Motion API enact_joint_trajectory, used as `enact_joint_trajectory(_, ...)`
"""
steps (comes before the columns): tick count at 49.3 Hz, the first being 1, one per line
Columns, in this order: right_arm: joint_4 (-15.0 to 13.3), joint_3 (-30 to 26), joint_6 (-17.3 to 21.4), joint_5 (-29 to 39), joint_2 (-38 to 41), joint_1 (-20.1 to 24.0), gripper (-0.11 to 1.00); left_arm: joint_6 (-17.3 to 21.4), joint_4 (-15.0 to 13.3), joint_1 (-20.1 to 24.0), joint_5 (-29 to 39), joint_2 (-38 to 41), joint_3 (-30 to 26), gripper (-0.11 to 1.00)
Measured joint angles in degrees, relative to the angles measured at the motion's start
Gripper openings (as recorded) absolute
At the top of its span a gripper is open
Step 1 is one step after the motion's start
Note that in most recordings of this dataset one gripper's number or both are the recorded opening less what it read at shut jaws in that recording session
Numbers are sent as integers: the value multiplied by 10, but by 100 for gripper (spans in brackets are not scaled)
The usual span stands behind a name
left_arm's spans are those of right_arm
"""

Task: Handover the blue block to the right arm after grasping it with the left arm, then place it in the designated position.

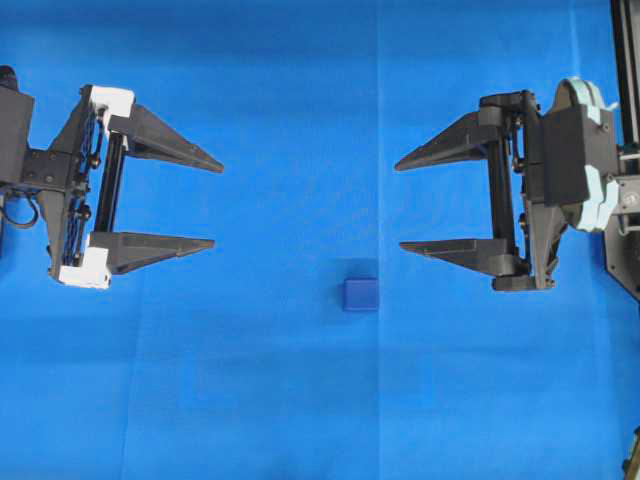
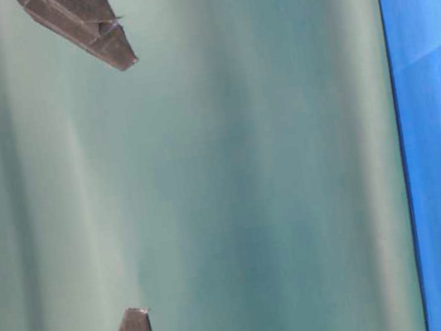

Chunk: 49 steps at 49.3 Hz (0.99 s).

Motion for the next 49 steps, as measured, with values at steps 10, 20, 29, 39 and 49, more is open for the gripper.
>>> enact_joint_trajectory(10, -19, 1, 0, -37, -2, -10, 90, 0, 0, 0, 0, 0, 0, 89)
enact_joint_trajectory(20, -43, 4, 0, -79, -11, -23, 90, -2, 0, 0, 0, 0, 0, 89)
enact_joint_trajectory(29, -47, 12, -1, -96, -13, -33, 90, -2, -1, 0, 0, 0, 0, 89)
enact_joint_trajectory(39, -47, 16, 0, -99, -13, -35, 90, -1, -1, 0, 0, 0, 0, 89)
enact_joint_trajectory(49, -47, 16, 0, -99, -14, -35, 90, -1, -1, 0, 0, 0, 0, 89)
